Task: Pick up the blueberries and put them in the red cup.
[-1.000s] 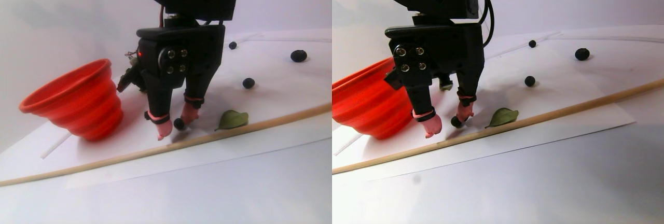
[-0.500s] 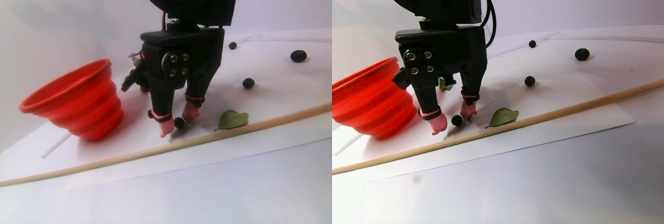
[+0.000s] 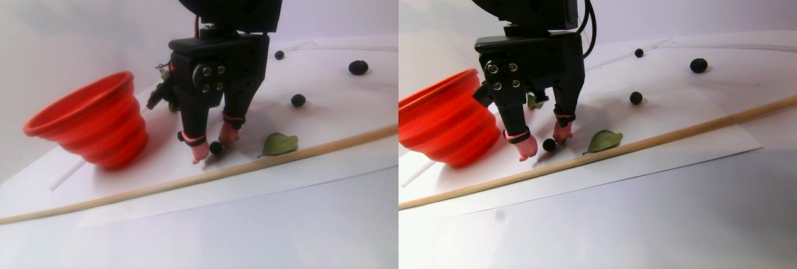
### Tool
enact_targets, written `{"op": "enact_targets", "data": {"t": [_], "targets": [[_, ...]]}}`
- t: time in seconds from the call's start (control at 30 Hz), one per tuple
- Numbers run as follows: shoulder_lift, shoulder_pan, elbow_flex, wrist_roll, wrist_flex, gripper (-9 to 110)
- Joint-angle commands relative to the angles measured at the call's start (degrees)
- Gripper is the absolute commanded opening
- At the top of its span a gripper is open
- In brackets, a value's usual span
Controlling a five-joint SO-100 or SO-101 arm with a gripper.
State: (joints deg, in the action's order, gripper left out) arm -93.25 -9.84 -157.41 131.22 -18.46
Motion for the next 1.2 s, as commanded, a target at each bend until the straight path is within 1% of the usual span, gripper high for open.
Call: {"op": "enact_targets", "data": {"t": [0.0,0.77,1.17], "targets": [[0.9,1.2,0.4,-0.2,-1.8,15],[1.8,1.7,1.0,-2.3,-2.5,10],[-4.2,3.1,0.8,-5.2,3.0,9]]}}
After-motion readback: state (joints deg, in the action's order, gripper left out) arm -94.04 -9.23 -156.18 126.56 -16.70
